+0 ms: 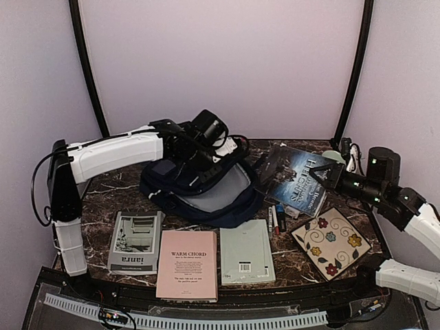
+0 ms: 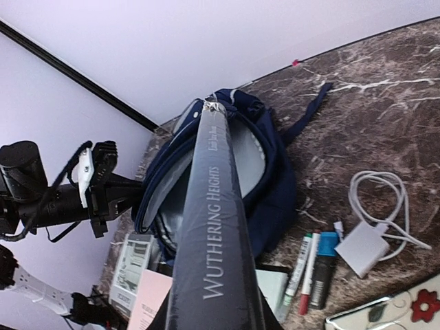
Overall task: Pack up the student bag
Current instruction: Pick up the largest pocket of the bag from the student bag, then place the book in the largest pocket of the bag.
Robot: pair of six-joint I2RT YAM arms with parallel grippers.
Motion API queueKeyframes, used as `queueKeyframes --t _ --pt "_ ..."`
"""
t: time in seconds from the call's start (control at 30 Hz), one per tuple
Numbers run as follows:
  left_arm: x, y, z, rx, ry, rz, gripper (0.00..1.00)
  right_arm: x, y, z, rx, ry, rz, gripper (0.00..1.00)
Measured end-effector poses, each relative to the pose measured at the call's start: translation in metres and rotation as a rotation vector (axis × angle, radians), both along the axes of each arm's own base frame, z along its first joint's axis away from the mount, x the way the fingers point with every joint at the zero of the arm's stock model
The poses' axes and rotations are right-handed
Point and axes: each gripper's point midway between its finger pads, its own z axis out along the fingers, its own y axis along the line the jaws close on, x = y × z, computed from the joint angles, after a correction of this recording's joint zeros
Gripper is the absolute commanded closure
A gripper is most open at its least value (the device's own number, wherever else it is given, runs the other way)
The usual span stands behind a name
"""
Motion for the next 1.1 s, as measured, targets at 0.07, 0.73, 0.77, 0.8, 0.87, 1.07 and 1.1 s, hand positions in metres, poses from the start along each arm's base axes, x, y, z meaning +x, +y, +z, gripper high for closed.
queueKeyframes --t 0.07,0.73,0.77,0.8,0.87,1.07,1.1 --pt "0.004 0.002 0.035 -0.068 -0.067 0.016 1.00 0.003 0.010 0.003 0.076 0.005 0.022 1.00" --pt "0.001 -0.020 0.087 -0.411 -0.075 0.057 1.00 0.108 0.122 -0.098 0.234 0.220 -0.202 1.00" --pt "0.000 -0.021 0.088 -0.423 -0.071 0.061 1.00 0.117 0.129 -0.100 0.245 0.212 -0.230 1.00" --pt "-0.001 -0.021 0.090 -0.435 -0.068 0.061 1.00 0.125 0.138 -0.098 0.262 0.199 -0.254 0.97" --pt "-0.002 -0.022 0.094 -0.460 -0.066 0.058 1.00 0.143 0.154 -0.095 0.286 0.173 -0.297 0.73" --pt "-0.008 -0.019 0.112 -0.507 -0.081 0.049 1.00 0.192 0.203 -0.080 0.379 0.135 -0.346 0.12" --pt "-0.008 -0.018 0.114 -0.509 -0.087 0.050 1.00 0.193 0.205 -0.078 0.377 0.133 -0.345 0.08"
